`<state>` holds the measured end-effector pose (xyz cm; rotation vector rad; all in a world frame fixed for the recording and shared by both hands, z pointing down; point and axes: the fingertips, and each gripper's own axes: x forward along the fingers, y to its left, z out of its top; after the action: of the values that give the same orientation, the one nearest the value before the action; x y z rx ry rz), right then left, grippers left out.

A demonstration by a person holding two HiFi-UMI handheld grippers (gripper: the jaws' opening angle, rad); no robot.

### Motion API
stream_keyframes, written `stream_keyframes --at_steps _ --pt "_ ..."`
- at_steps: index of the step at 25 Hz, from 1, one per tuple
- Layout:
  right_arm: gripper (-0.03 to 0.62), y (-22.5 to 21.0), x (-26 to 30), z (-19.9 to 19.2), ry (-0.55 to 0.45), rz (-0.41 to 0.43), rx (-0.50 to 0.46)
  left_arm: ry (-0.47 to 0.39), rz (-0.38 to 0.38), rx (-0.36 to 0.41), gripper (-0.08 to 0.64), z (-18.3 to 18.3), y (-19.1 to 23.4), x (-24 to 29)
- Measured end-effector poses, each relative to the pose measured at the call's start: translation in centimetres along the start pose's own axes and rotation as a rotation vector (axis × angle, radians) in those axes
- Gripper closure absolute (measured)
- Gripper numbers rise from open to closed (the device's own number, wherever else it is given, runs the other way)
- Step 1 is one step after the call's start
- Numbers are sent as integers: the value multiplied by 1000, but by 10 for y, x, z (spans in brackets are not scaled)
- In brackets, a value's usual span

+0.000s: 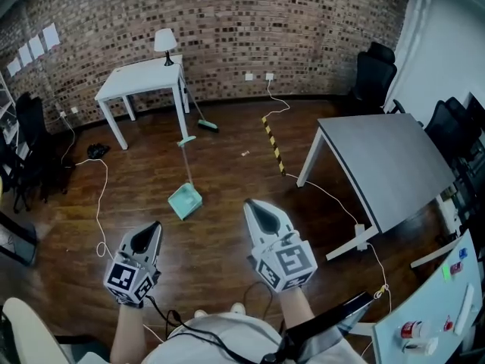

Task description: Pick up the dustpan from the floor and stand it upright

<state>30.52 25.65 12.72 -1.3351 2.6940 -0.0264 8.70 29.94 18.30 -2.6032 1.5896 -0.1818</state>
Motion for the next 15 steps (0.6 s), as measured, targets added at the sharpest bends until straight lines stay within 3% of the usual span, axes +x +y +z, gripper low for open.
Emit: stream_keyframes --at_steps 2,6,15 --pt "591 7 4 -3 3 16 -6 3 -17 24 551 1 -2 1" --pt "594 23 14 -9 17 50 -9 16 22 -13 551 -4 15 1" --pt "594 34 29 -19 58 29 -23 -7 24 -17 551 0 38 -2"
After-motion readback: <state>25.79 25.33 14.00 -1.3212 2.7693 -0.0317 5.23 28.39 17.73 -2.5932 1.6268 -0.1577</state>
